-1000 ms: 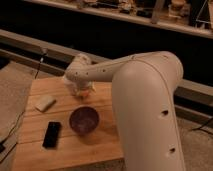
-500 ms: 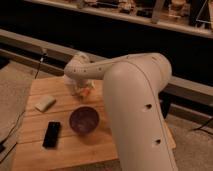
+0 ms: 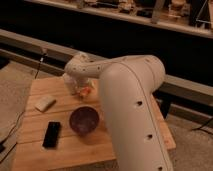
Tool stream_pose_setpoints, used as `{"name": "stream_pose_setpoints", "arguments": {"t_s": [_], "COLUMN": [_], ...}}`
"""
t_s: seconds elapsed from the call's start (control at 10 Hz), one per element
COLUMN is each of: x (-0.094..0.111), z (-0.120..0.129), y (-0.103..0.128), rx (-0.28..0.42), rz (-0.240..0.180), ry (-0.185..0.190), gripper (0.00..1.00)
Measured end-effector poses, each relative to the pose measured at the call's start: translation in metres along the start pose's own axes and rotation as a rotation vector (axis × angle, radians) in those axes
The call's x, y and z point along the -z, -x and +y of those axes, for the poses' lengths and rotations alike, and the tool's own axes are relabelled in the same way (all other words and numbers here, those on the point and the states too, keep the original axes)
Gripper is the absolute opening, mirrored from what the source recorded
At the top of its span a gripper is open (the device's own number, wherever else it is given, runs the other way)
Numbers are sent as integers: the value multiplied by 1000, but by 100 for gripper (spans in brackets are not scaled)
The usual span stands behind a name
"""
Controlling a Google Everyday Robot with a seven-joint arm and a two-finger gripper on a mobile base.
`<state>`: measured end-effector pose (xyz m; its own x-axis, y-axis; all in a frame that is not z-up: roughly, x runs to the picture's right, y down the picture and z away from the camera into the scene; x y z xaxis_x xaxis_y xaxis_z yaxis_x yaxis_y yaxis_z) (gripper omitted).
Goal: Place the pepper in the ceramic cup
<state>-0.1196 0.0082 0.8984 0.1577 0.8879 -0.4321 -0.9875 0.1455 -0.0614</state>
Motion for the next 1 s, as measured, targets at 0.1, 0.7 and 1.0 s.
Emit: {"name": "stream_pose_setpoints", "arguments": {"t_s": [0.1, 0.7, 1.0], "x": [-3, -11, -4], "z": [0, -3, -14], "y": [0, -3, -1], "rx": [-2, -20, -58], "rz": [9, 42, 42], "ry": [0, 6, 11], "gripper": [65, 19, 0]}}
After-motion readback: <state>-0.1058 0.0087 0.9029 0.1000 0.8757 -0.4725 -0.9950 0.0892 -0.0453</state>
